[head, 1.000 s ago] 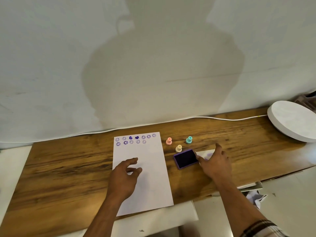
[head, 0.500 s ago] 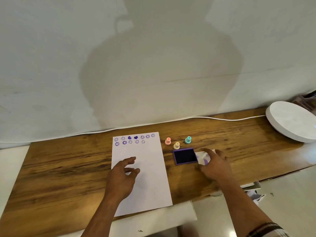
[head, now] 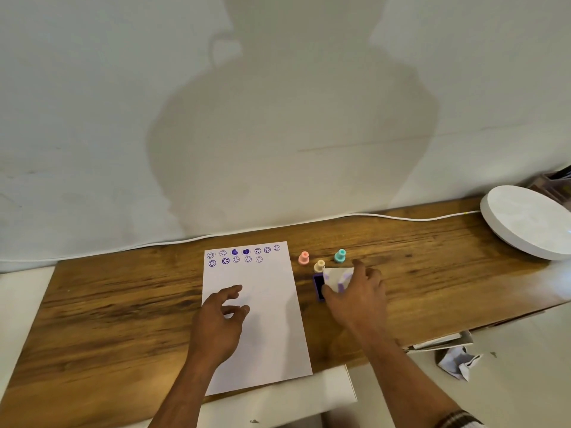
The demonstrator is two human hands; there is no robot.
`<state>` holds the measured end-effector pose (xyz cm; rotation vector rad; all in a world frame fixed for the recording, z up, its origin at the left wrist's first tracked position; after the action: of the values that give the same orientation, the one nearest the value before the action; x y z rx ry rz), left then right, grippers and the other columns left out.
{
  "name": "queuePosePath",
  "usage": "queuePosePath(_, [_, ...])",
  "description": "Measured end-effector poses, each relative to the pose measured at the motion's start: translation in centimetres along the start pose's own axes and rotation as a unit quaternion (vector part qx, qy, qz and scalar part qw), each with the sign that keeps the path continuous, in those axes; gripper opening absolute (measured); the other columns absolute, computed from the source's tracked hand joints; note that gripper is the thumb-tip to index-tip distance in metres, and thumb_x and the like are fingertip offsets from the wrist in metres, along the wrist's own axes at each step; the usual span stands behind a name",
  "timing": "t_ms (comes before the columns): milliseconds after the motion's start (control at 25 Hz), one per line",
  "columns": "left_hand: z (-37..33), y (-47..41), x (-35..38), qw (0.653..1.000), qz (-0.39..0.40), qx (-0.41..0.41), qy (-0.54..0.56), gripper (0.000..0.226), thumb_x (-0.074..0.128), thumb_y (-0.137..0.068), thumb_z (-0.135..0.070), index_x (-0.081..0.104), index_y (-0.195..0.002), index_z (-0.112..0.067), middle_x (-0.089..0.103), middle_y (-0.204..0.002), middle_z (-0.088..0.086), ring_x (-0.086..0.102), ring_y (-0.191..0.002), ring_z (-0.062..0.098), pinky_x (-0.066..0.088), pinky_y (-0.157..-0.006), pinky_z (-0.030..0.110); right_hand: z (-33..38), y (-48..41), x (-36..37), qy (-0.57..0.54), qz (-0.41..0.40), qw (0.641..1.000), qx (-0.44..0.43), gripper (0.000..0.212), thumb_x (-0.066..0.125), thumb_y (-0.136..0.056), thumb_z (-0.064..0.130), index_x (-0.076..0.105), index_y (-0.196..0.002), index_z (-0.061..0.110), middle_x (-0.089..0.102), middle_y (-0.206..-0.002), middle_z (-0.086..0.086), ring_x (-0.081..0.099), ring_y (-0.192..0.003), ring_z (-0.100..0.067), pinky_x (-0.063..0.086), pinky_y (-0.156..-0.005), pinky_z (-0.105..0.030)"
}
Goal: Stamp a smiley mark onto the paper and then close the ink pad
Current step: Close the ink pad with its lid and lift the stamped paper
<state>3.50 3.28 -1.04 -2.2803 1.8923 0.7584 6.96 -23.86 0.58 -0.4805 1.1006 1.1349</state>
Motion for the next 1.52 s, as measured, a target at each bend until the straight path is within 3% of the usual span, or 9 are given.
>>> queuePosePath(280, [0.0, 0.0, -0.2, 1.000, -0.005, 0.001, -0.014, 0.042, 0.077, -0.089, -0.014, 0.068, -0.127, -0.028, 0.069, -0.126, -0.002, 0.072, -0.096, 0.013, 0.055, -0.078, 0.026, 0.9, 0.6, 2.5, 0.057, -0.002, 0.998, -0.023, 0.100, 0.068, -0.082, 0.066, 0.019, -0.157, 0.020, 0.038, -0.159, -0.012, 0.038, -0.143, -0.034, 0.044, -0.110, -0.047])
queuePosePath(600, [0.1, -0.2, -0.3, 1.000, -0.008, -0.003, -0.020, 0.041, 0.077, -0.089, -0.017, 0.067, -0.127, -0.030, 0.069, -0.127, -0.003, 0.071, -0.096, 0.011, 0.056, -0.078, 0.027, 0.4, 0.3, 2.4, 0.042, 0.020, 0.999, -0.016, 0.100, 0.072, -0.083, 0.062, 0.019, -0.157, 0.022, 0.035, -0.162, -0.011, 0.034, -0.147, -0.036, 0.040, -0.116, -0.051])
queuePosePath(760, [0.3, -0.1, -0.4, 0.999, -0.024, -0.009, -0.043, 0.041, 0.077, -0.089, -0.020, 0.067, -0.128, -0.026, 0.066, -0.136, 0.002, 0.066, -0.114, 0.021, 0.057, -0.096, 0.039, 0.5, 0.7, 2.1, 0.067, 0.003, 0.998, -0.016, 0.096, 0.066, -0.086, 0.065, 0.018, -0.158, 0.022, 0.031, -0.165, -0.011, 0.030, -0.149, -0.035, 0.036, -0.117, -0.052])
queuePosePath(880, [0.0, 0.2, -0.7, 0.991, -0.065, -0.023, -0.112, 0.046, 0.076, -0.089, -0.028, 0.065, -0.133, -0.021, 0.060, -0.145, 0.006, 0.058, -0.131, 0.028, 0.051, -0.108, 0.046, 2.4, 1.7, 2.6, 0.032, -0.047, 0.992, -0.111, 0.080, 0.064, -0.092, 0.059, 0.028, -0.156, 0.026, 0.038, -0.162, -0.008, 0.036, -0.146, -0.032, 0.041, -0.113, -0.047])
queuePosePath(960, [-0.3, 0.4, -0.8, 0.982, -0.073, -0.055, -0.166, 0.057, 0.074, -0.090, -0.034, 0.057, -0.142, -0.019, 0.055, -0.150, 0.008, 0.051, -0.138, 0.031, 0.047, -0.112, 0.048, 3.7, 3.3, 4.3, 0.002, -0.014, 0.984, -0.180, 0.069, 0.068, -0.091, 0.053, 0.038, -0.149, 0.031, 0.052, -0.151, -0.002, 0.051, -0.135, -0.026, 0.050, -0.102, -0.040])
queuePosePath(1080, [-0.2, 0.5, -0.6, 0.976, -0.050, -0.092, -0.190, 0.073, 0.069, -0.093, -0.039, 0.037, -0.155, -0.017, 0.043, -0.161, 0.008, 0.039, -0.148, 0.032, 0.040, -0.119, 0.049, 4.2, 5.8, 7.3, 0.064, 0.076, 0.972, -0.215, 0.073, 0.064, -0.092, 0.058, 0.035, -0.155, 0.037, 0.044, -0.160, 0.002, 0.040, -0.144, -0.025, 0.042, -0.114, -0.040])
queuePosePath(1280, [-0.1, 0.4, -0.4, 0.986, -0.010, -0.094, -0.138, 0.085, 0.068, -0.094, -0.037, 0.020, -0.162, -0.020, 0.041, -0.163, 0.004, 0.042, -0.148, 0.030, 0.041, -0.119, 0.045, 4.2, 5.7, 8.1, 0.095, 0.079, 0.966, -0.225, 0.072, 0.060, -0.095, 0.058, 0.031, -0.158, 0.039, 0.029, -0.169, 0.005, 0.026, -0.151, -0.026, 0.033, -0.120, -0.039])
queuePosePath(1400, [0.0, 0.7, -0.6, 0.962, -0.031, -0.106, -0.249, 0.089, 0.062, -0.095, -0.046, 0.013, -0.162, -0.014, 0.027, -0.168, 0.011, 0.030, -0.154, 0.034, 0.032, -0.124, 0.046, 4.2, 5.7, 8.2, 0.098, 0.081, 0.968, -0.218, 0.072, 0.059, -0.096, 0.058, 0.030, -0.160, 0.038, 0.028, -0.170, 0.005, 0.025, -0.152, -0.027, 0.033, -0.120, -0.039])
queuePosePath(1520, [0.0, 1.3, -0.2, 0.953, -0.014, -0.090, -0.289, 0.093, 0.059, -0.095, -0.049, 0.009, -0.162, -0.011, 0.034, -0.165, 0.011, 0.039, -0.149, 0.033, 0.039, -0.119, 0.042, 4.4, 5.7, 8.2, 0.100, 0.088, 0.967, -0.215, 0.073, 0.058, -0.097, 0.058, 0.028, -0.160, 0.038, 0.026, -0.171, 0.005, 0.024, -0.152, -0.028, 0.036, -0.119, -0.041])
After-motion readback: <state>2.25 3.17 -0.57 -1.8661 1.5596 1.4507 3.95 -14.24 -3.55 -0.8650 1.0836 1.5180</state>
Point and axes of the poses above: each hand's wrist, its own y-axis away from the middle knuckle, its own x-axis out of the palm, z = x × y, the point moved 1 cm from there along -y, towards the middle knuckle
